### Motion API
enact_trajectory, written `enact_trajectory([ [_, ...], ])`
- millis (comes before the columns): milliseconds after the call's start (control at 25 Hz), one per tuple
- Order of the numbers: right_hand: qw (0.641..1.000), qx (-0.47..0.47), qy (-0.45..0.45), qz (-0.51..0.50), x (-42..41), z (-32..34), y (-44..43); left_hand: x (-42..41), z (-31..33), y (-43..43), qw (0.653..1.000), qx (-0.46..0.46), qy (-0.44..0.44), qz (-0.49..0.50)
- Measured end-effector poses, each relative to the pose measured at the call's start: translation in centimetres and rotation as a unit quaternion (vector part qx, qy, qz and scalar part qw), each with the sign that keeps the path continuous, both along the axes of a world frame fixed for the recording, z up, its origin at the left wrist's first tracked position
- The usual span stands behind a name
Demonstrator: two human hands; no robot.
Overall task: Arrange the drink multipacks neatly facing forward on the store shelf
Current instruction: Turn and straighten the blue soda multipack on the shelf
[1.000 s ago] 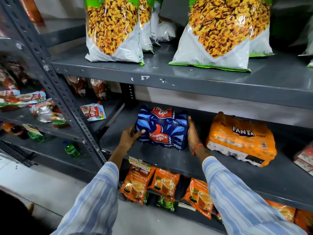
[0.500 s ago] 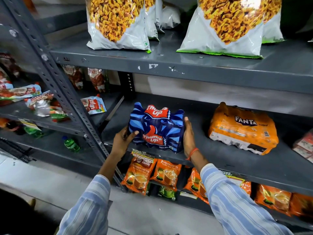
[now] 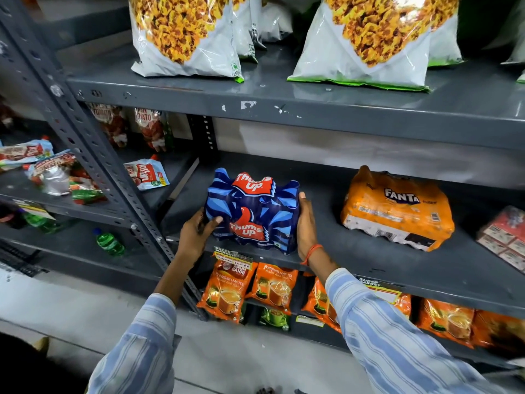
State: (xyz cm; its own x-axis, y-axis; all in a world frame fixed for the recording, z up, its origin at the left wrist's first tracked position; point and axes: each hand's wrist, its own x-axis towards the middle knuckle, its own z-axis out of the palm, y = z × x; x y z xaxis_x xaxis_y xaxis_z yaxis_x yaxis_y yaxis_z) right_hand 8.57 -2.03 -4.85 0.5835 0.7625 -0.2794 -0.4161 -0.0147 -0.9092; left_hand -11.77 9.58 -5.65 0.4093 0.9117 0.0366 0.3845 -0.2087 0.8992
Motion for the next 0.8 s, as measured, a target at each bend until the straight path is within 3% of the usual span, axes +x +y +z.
enact_trajectory([
  [560,0.998,-0.004,-0.058,-0.001,-0.8,0.5,-0.1,0.2,1.4,-1.9,0.999,-0.031,-0.002,0.008],
  [680,0.976,-0.015,-0.205,-0.073,0.4,2.3,-1.4,2.7,3.2,-5.3,0.985,0.128,0.088,0.070],
  [800,0.910,-0.010,-0.399,-0.114,2.8,4.7,-3.1,6.2,5.7,-8.4,0.954,0.252,0.141,0.082],
])
